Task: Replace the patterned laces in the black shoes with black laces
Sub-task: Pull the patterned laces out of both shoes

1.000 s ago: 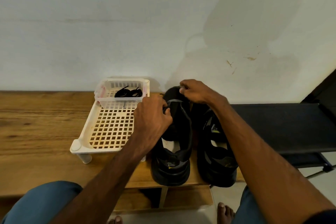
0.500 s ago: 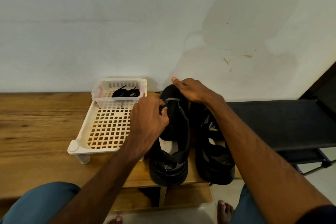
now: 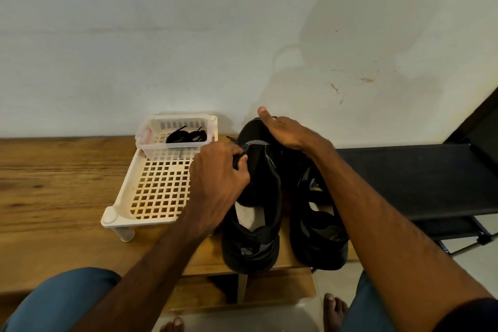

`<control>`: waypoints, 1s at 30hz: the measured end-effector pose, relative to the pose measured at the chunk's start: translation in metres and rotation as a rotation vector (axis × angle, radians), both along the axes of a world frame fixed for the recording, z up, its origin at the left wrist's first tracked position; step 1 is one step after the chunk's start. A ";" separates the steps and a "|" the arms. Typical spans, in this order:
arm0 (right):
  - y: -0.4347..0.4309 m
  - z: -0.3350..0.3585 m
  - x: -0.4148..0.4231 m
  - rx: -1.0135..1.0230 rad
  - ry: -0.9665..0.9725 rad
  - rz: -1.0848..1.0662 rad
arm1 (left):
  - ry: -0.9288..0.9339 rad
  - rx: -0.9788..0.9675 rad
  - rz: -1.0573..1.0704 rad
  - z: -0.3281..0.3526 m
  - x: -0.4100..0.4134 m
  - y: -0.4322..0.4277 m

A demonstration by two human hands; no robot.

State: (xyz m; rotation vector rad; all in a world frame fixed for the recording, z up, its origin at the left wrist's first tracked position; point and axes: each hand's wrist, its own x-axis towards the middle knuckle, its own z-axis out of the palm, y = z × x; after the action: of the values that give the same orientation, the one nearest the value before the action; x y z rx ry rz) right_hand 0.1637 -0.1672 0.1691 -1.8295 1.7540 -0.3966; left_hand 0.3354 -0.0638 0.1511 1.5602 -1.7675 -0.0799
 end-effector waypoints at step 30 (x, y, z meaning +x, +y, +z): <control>0.133 0.017 -0.003 -0.350 0.061 0.013 | 0.094 0.182 -0.035 0.010 0.010 0.024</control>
State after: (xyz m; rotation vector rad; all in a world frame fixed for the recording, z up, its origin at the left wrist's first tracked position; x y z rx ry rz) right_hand 0.1611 -0.0344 0.1857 -2.1108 1.7996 -0.6847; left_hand 0.3458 -0.0398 0.1607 1.6251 -1.7539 -0.3343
